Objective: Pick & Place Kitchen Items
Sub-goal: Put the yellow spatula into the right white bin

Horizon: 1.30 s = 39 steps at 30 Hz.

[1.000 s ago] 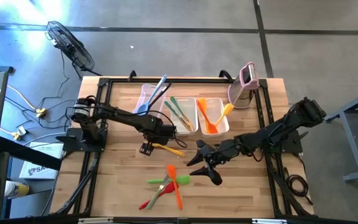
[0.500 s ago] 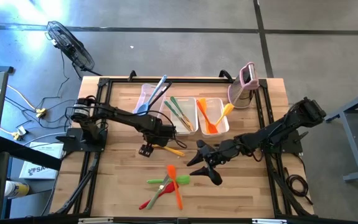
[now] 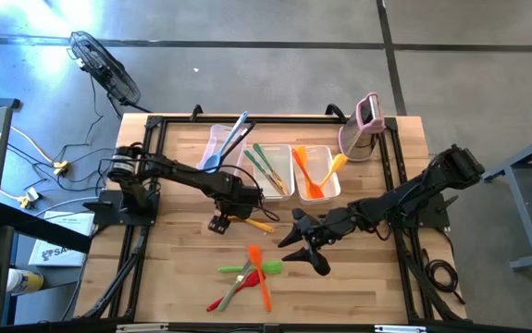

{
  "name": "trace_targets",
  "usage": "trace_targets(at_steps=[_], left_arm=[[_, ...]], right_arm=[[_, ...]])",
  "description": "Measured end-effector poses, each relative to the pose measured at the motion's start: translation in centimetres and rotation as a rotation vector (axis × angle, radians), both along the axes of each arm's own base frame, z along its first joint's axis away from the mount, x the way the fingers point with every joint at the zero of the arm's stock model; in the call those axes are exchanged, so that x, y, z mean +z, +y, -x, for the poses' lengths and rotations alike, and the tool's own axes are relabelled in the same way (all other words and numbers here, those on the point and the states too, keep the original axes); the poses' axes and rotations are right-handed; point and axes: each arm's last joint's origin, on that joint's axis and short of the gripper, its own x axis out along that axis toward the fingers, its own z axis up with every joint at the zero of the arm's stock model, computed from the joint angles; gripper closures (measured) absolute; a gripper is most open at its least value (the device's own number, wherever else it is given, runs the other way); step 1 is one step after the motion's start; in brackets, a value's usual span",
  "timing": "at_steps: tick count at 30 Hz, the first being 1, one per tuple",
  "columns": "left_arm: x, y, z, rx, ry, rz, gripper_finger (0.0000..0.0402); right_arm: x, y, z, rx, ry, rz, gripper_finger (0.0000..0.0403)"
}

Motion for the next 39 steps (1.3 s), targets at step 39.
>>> trace_targets(at_steps=[39], left_arm=[[-3.5,0.1,0.6,0.042,0.046,-0.006,0.0228]], right_arm=[[0.0,0.0,0.0,-0.005,0.017,-0.025,0.0217]])
